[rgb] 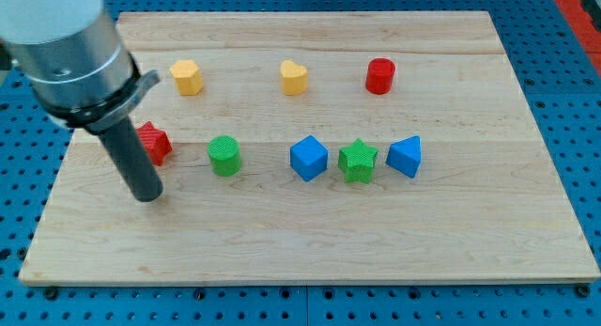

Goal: Move the red star diagonally top left to the green circle

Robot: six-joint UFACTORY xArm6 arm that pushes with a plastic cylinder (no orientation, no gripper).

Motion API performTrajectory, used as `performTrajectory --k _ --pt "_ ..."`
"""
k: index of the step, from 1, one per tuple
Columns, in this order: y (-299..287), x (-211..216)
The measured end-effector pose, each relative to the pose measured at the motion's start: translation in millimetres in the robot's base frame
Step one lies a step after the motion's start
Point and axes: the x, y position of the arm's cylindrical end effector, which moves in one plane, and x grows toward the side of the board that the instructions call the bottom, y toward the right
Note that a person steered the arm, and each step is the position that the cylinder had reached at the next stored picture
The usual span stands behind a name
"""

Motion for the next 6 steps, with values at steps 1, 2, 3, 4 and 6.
performTrajectory --k 1,2,3,4,6 --pt "0.0 -23.3" --pt "-11.1 -53.2" --pt "-29.4 -83.8" --pt "-27.8 -112.2" --pt "-44.0 -152.8"
